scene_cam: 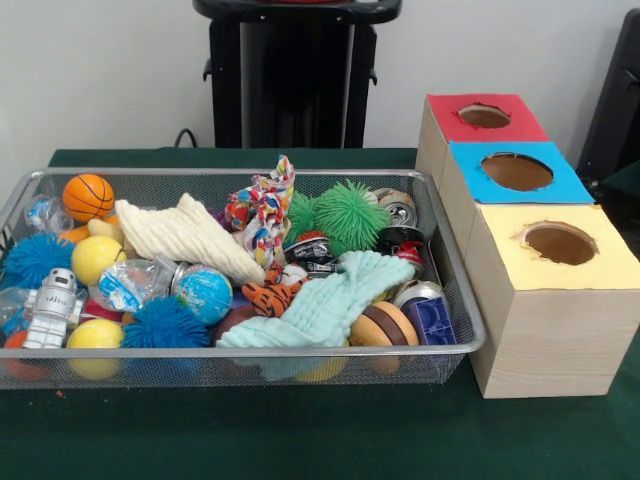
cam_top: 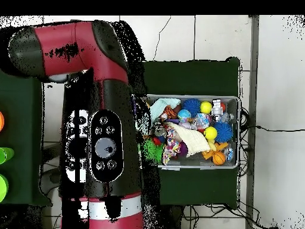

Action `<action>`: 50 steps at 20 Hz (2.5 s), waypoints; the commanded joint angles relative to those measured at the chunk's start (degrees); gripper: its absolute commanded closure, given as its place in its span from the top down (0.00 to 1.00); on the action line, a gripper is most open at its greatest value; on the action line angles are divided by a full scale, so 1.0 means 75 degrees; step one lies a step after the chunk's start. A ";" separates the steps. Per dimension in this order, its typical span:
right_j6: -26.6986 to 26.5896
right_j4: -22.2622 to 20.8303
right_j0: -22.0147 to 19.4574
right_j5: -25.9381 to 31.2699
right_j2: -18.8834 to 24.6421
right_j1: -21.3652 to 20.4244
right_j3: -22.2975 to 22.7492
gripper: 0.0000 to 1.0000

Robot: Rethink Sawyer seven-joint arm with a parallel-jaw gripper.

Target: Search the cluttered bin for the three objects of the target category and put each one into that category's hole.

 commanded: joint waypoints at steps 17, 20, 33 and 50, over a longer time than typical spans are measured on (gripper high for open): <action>-0.0779 -0.0263 -0.0919 -0.1318 0.0971 -0.0784 0.4568 0.00; -0.0544 -0.0292 -0.0950 -0.1729 0.1135 -0.0431 0.4482 0.00; 0.0043 -0.0342 -0.0845 -0.1568 0.1304 0.0434 0.3949 0.00; -0.0160 -0.0541 -0.0673 0.0036 0.1163 -0.0366 0.4275 0.00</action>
